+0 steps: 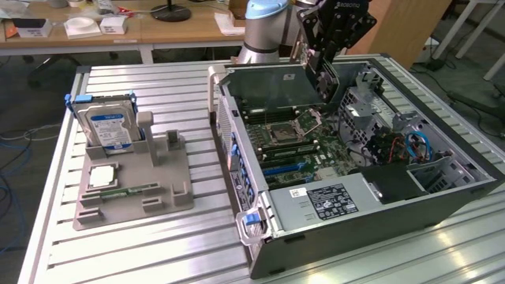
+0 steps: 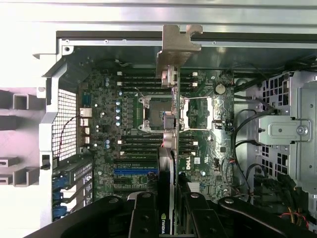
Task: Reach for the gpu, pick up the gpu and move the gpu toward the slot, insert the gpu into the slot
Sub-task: 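Insert the gpu into the slot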
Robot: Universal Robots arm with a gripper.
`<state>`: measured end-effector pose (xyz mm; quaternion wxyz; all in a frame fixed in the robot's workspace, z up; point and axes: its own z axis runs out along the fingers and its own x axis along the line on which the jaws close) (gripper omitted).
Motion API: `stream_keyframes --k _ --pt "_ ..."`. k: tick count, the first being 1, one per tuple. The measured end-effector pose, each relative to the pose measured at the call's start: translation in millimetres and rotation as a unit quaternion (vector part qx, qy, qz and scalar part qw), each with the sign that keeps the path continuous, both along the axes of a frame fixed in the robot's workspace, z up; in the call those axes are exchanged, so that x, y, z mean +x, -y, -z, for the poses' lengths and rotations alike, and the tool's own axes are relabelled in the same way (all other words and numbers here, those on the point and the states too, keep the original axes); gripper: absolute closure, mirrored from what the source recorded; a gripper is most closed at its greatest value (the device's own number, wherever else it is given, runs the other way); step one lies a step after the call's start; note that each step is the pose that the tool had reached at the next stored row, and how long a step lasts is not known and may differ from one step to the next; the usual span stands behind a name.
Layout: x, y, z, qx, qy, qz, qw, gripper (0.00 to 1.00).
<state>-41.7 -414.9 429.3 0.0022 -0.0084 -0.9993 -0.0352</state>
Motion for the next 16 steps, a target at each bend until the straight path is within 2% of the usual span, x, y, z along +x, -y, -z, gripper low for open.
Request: stream_keyframes --k 2,7,9,16 --pt "0.0 0.1 0.0 0.0000 0.0000 -0.005 1.0000 0.74" --pt "0.0 0.1 0.2 -0.0001 0.0000 -0.048 0.9988 0.74" --pt "0.0 0.1 0.4 0.0000 0.0000 -0.066 0.9978 0.74" --pt "0.0 0.2 0.9 0.0000 0.0000 -0.119 0.9929 0.74"
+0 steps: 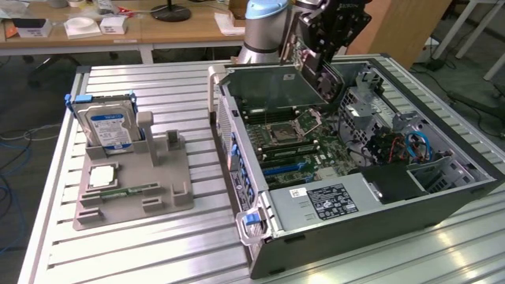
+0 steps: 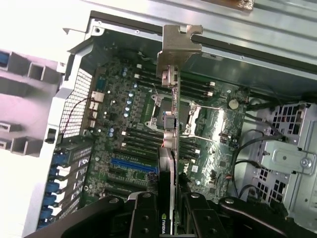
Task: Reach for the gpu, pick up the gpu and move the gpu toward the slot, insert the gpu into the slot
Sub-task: 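Insert the gpu into the slot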
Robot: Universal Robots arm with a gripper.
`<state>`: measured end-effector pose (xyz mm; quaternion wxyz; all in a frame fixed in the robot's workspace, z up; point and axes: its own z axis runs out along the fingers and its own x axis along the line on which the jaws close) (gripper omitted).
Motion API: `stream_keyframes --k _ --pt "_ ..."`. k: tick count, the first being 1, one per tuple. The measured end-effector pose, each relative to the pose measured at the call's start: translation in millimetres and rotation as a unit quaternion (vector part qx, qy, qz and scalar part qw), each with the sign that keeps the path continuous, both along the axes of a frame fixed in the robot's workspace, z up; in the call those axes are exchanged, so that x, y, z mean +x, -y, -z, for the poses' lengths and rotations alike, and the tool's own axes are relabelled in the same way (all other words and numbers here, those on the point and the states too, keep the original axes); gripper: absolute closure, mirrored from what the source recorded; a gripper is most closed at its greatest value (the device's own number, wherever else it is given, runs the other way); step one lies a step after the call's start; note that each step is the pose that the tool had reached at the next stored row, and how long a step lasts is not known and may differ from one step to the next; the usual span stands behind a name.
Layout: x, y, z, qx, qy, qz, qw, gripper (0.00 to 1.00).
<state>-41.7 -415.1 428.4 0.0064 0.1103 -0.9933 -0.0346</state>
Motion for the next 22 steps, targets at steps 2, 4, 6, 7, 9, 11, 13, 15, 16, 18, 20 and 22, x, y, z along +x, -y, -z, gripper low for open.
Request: stream_keyframes --k 2,4,6,7,9,11,13,15,16,18,20,22 --pt "0.0 0.1 0.1 -0.0001 0.0000 -0.012 0.9999 0.74" --pt "-0.1 0.3 0.3 0.0000 0.0000 -0.023 0.9997 0.74" --pt "-0.1 0.7 0.5 0.0001 0.0000 -0.033 0.9994 0.74" --pt "-0.1 0.8 0.6 0.0000 0.0000 -0.038 0.9993 0.74" --pt "-0.1 1.2 0.8 0.0001 0.0000 -0.047 0.9989 0.74" --pt "-0.3 2.0 1.2 0.0002 0.0001 -0.054 0.9985 0.74" --pt "-0.4 2.7 1.3 0.0000 0.0000 -0.062 0.9981 0.74" --pt "-0.5 3.4 1.8 0.0001 0.0000 -0.070 0.9976 0.74" --pt "-0.6 3.7 1.9 0.0000 0.0000 -0.074 0.9972 0.74" --pt "-0.6 4.3 2.2 0.0001 0.0000 -0.083 0.9966 0.74" --pt "-0.7 4.9 2.5 0.0001 0.0000 -0.090 0.9959 0.74" --pt "-0.9 5.7 2.8 0.0000 0.0000 -0.098 0.9952 0.74"
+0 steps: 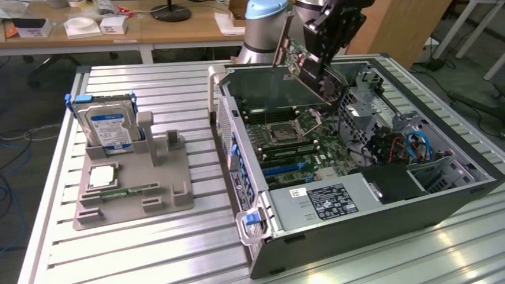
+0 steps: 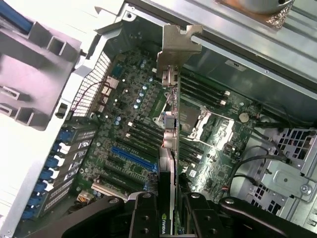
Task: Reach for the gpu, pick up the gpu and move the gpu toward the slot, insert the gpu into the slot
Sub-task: 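Insert the gpu into the slot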
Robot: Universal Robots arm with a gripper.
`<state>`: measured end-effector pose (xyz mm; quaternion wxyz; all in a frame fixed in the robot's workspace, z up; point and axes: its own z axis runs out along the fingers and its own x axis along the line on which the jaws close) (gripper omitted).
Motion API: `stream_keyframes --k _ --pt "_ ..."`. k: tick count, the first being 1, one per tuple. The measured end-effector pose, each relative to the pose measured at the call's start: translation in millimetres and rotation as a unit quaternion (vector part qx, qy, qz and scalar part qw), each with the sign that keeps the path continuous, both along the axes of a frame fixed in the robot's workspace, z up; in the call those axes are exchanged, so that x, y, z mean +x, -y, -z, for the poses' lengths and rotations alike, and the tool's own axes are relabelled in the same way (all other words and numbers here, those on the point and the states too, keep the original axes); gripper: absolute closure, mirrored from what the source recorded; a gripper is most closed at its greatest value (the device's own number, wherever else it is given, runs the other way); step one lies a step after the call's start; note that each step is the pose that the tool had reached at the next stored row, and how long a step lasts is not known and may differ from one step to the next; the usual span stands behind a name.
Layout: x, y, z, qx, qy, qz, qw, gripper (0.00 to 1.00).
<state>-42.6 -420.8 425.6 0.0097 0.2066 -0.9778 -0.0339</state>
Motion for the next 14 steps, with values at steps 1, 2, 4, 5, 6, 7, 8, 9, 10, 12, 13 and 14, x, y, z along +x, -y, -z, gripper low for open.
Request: stream_keyframes --k 1,2,4,5,6,7,8,9,10,12,13,14 --pt "-0.1 0.3 0.2 0.0000 0.0000 -0.003 1.0000 0.74" --pt "-0.1 0.6 0.3 0.0001 0.0000 -0.007 1.0000 0.74" --pt "-0.2 1.1 0.6 0.0000 0.0000 -0.015 0.9999 0.74" --pt "-0.2 1.3 0.7 0.0000 0.0000 -0.020 0.9998 0.74" --pt "-0.2 1.5 0.8 0.0000 0.0000 -0.024 0.9997 0.74" --pt "-0.2 1.7 0.9 0.0000 0.0000 -0.028 0.9996 0.74" --pt "-0.3 2.0 1.0 0.0001 0.0000 -0.033 0.9995 0.74" --pt "-0.3 2.2 1.1 0.0001 0.0000 -0.037 0.9993 0.74" --pt "-0.3 2.5 1.2 0.0001 0.0000 -0.041 0.9992 0.74" --pt "-0.4 3.2 1.5 0.0001 0.0000 -0.049 0.9988 0.74" --pt "-0.5 3.5 1.7 0.0001 0.0000 -0.052 0.9986 0.74" --pt "-0.5 3.8 1.9 0.0001 0.0000 -0.057 0.9984 0.74"
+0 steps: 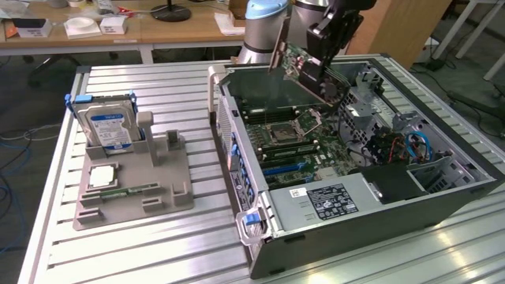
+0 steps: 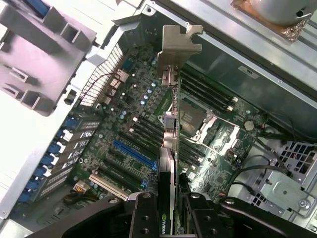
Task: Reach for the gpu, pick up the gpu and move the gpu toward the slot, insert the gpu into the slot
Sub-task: 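Insert the gpu into the slot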
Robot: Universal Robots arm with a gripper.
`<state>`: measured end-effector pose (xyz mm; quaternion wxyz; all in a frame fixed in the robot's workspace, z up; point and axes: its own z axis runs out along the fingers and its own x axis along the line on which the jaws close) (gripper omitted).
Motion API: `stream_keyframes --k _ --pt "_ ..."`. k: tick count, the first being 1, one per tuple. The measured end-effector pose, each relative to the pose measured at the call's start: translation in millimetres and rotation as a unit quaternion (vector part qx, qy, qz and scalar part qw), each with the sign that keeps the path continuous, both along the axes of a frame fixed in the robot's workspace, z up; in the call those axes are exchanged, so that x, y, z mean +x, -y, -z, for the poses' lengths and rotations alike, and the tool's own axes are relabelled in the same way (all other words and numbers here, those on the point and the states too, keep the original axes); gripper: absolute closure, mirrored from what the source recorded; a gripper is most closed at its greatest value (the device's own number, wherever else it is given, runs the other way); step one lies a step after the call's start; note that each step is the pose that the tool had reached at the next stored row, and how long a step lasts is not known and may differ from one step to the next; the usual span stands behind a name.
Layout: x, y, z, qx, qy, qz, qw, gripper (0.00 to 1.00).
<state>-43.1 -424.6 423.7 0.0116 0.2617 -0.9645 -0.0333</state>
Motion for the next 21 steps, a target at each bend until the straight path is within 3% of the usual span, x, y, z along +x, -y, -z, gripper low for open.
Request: stream_keyframes --k 6,10,14,21 --pt "-0.1 0.7 0.8 -0.0001 0.0000 -0.033 0.9994 0.74" --pt "-0.1 0.8 1.8 0.0000 0.0000 -0.064 0.9979 0.74" --pt "-0.1 0.8 2.7 0.0000 0.0000 -0.095 0.9955 0.74" --pt "-0.1 1.0 3.5 -0.0001 -0.0001 -0.144 0.9896 0.74"
